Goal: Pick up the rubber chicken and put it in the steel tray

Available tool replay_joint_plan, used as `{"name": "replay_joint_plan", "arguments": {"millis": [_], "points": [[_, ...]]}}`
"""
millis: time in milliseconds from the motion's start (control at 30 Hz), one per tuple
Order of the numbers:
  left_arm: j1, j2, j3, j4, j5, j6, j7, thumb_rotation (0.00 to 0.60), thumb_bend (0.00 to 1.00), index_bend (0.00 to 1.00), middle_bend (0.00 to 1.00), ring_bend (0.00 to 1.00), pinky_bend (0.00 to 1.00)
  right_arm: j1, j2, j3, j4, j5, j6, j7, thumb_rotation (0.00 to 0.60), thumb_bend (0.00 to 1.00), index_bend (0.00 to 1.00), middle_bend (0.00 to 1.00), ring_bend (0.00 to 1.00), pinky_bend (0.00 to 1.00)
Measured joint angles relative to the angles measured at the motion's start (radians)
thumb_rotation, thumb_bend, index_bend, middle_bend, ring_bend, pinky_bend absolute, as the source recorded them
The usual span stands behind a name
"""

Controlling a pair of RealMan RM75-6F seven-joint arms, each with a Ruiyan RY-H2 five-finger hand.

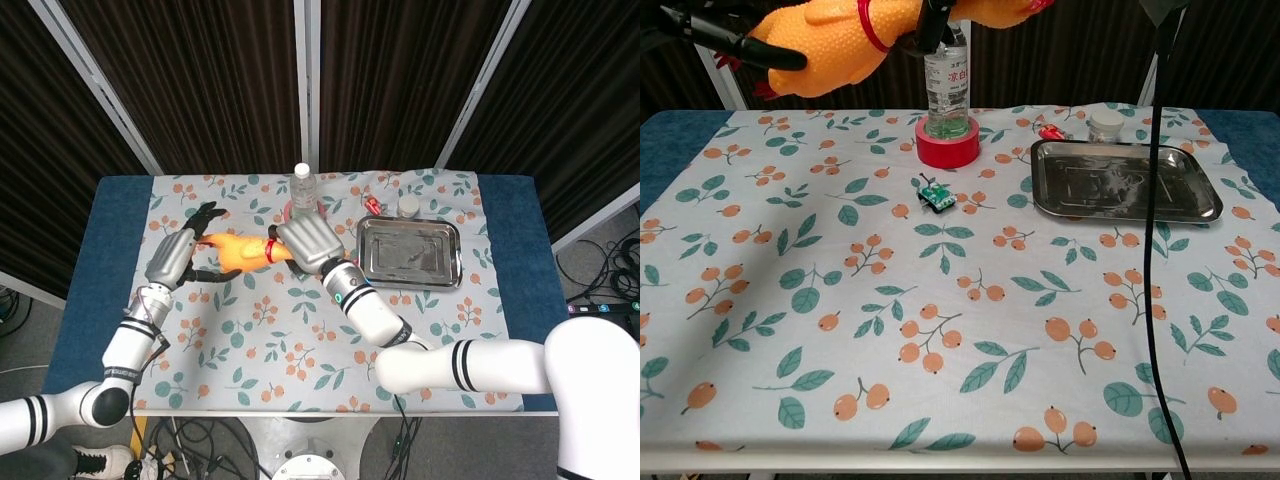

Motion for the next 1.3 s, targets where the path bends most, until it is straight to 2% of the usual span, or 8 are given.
{"name": "replay_joint_plan", "arguments": {"millis": [67,133,500,1000,1100,1233,1300], "points": [[-0.006,0.002,0.002,0.003,-0.006,-0.012,0.009,0.587,0.01,0.17,0.11,0.11,0.32,-0.001,0.001,0.004,-0.005,-0.001,-0.004,0.003,0.600,0.95,0.82,0.68,0.64,0.92],[-0.012,0.005,0.004,0.005,-0.018,-0.024,0.017,0.600,0.01,0.18,0.12,0.11,0.32,-0.001,0.003,0.008,-0.010,-0.002,-0.009,0.007,0.600,0.95,0.82,0.68,0.65,0.92],[-0.017,0.000,-0.004,0.008,-0.049,-0.023,0.012,0.599,0.01,0.26,0.21,0.13,0.33,-0.003,0.006,0.001,-0.014,-0.005,-0.010,-0.003,0.600,0.95,0.82,0.68,0.65,0.92],[-0.016,0.034,-0.002,-0.041,-0.033,-0.030,0.014,0.575,0.02,0.27,0.22,0.14,0.33,-0.002,-0.003,0.002,-0.007,-0.005,-0.004,-0.018,0.600,0.95,0.82,0.68,0.65,0.92],[-0.020,0.030,-0.007,-0.035,-0.040,-0.026,0.015,0.570,0.12,0.38,0.34,0.25,0.38,-0.004,0.005,0.003,-0.013,-0.008,-0.012,-0.017,0.600,0.95,0.82,0.68,0.65,0.92],[-0.023,0.002,-0.016,-0.011,-0.043,0.005,0.015,0.568,0.34,0.60,0.64,0.53,0.54,-0.006,0.011,-0.002,-0.021,-0.012,-0.015,-0.018,0.600,0.95,0.82,0.68,0.65,0.92],[-0.024,-0.010,-0.017,0.004,-0.042,0.013,0.017,0.582,0.42,0.68,0.72,0.61,0.58,-0.007,0.013,-0.006,-0.026,-0.016,-0.014,-0.021,0.600,0.95,0.82,0.68,0.65,0.92]]}}
